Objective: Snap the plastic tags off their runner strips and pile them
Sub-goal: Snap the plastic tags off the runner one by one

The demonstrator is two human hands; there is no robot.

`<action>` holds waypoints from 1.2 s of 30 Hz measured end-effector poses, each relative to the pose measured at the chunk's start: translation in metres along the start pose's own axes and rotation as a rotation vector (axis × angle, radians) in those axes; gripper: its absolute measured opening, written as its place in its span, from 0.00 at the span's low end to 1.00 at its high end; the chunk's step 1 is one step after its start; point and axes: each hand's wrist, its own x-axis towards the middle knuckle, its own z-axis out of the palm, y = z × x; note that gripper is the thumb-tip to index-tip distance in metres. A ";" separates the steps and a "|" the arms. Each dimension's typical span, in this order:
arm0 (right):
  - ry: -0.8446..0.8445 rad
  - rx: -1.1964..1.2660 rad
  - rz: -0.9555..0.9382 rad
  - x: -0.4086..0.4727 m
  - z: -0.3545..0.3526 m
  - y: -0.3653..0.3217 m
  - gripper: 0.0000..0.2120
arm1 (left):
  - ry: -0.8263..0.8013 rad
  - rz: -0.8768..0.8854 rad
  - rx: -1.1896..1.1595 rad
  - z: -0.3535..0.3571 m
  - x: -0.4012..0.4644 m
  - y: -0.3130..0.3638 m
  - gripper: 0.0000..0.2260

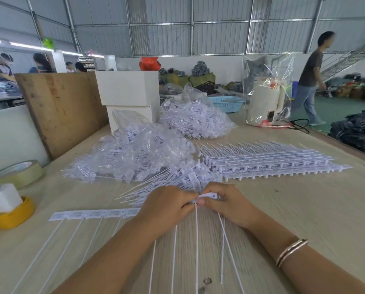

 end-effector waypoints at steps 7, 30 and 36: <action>-0.003 -0.034 -0.020 0.000 0.000 0.003 0.04 | -0.047 -0.009 -0.126 0.001 -0.002 -0.003 0.14; 0.035 0.012 -0.013 -0.001 -0.003 0.000 0.08 | -0.082 -0.095 -0.694 0.000 -0.002 -0.004 0.07; 0.034 0.094 0.015 -0.001 -0.004 0.001 0.08 | -0.090 -0.066 -0.806 0.002 -0.001 -0.007 0.07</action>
